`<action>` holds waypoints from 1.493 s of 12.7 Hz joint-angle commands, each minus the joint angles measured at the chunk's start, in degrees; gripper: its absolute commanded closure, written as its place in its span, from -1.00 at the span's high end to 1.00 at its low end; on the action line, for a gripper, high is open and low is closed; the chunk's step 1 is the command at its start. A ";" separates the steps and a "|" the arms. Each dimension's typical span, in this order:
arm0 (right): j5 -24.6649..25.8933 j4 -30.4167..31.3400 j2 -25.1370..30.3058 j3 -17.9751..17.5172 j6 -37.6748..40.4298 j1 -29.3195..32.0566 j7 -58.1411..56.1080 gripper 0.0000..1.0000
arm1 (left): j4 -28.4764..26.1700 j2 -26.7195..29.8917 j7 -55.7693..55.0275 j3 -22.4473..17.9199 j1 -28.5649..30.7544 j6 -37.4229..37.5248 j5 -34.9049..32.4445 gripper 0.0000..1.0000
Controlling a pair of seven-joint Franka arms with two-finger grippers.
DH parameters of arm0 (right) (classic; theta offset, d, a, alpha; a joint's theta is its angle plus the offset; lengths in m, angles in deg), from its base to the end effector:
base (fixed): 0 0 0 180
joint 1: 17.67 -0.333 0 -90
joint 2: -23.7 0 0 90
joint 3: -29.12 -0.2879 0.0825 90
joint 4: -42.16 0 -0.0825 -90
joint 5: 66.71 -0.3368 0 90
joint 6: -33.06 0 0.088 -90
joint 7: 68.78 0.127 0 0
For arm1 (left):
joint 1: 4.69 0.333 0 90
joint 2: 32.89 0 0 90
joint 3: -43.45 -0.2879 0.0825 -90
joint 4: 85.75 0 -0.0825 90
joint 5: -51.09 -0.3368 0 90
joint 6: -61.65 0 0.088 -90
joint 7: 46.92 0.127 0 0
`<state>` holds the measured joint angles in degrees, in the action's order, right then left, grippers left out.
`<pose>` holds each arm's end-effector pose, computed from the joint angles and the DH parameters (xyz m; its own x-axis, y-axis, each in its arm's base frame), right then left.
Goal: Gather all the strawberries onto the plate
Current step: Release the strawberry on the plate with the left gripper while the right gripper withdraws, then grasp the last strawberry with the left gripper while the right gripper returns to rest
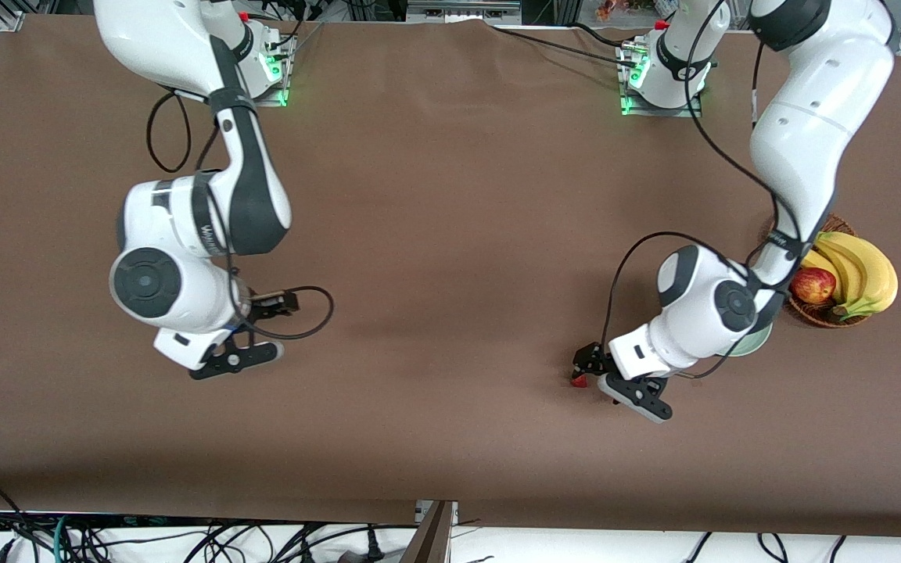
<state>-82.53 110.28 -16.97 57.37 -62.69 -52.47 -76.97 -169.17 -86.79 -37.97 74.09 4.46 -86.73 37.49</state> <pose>0.6284 0.1832 0.3567 0.9475 0.2786 -0.1570 0.2858 -0.9580 0.0245 0.6717 -0.1826 0.2004 0.8577 -0.3854 0.3404 -0.4649 -0.8640 0.1933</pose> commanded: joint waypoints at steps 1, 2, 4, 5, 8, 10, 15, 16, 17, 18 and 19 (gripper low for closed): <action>0.26 1.75 3.30 -1.78 2.84 4.80 -2.01 1.00 | 1.51 -1.04 -1.91 -3.30 -4.22 -0.78 -1.43 1.00; 0.70 2.88 4.97 -5.53 2.84 8.31 -1.75 1.00 | 0.81 -1.04 -2.35 -4.79 -5.63 -0.86 -1.43 1.00; 4.37 5.35 8.14 -14.93 2.76 16.65 -1.48 1.00 | 0.19 -1.04 -3.23 -6.30 -7.39 -1.22 -1.52 1.00; 8.83 6.49 10.06 -19.76 2.93 20.43 -1.39 1.00 | -0.77 -0.95 -3.24 -7.35 -7.92 -1.22 -1.52 1.00; 15.65 18.05 20.41 -28.76 2.93 28.54 4.74 1.00 | -1.57 -0.34 -3.15 -7.89 -7.31 -1.13 -4.59 -0.33; 15.65 24.84 27.89 -28.86 3.11 30.49 4.93 1.00 | -1.48 -0.16 -3.15 -7.80 -7.05 -0.95 -4.60 -0.89; 17.84 25.66 40.21 -32.11 14.09 33.13 4.23 1.00 | -1.31 3.95 -3.41 -7.53 -5.82 6.74 -3.90 -0.99; 18.37 24.27 41.71 -32.03 13.57 33.22 4.41 1.00 | -0.96 5.80 -3.24 -7.27 -4.95 11.57 -3.81 -0.98; 18.46 22.86 42.07 -31.85 13.48 33.22 4.32 1.00 | -1.04 7.38 -2.80 -7.01 -3.63 16.31 -3.72 -0.94; 18.46 21.19 42.16 -31.68 14.35 33.22 4.06 1.00 | -1.13 8.79 -2.71 -6.31 -2.49 21.06 -3.72 -0.92; 18.55 19.61 42.77 -31.76 15.14 33.22 4.23 1.00 | -1.22 10.54 -2.54 -5.96 -1.08 26.07 -3.80 -0.91</action>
<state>-64.97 132.59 25.58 26.68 -49.02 -20.44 -73.11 -168.61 -80.69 -40.10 66.98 0.78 -68.06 34.38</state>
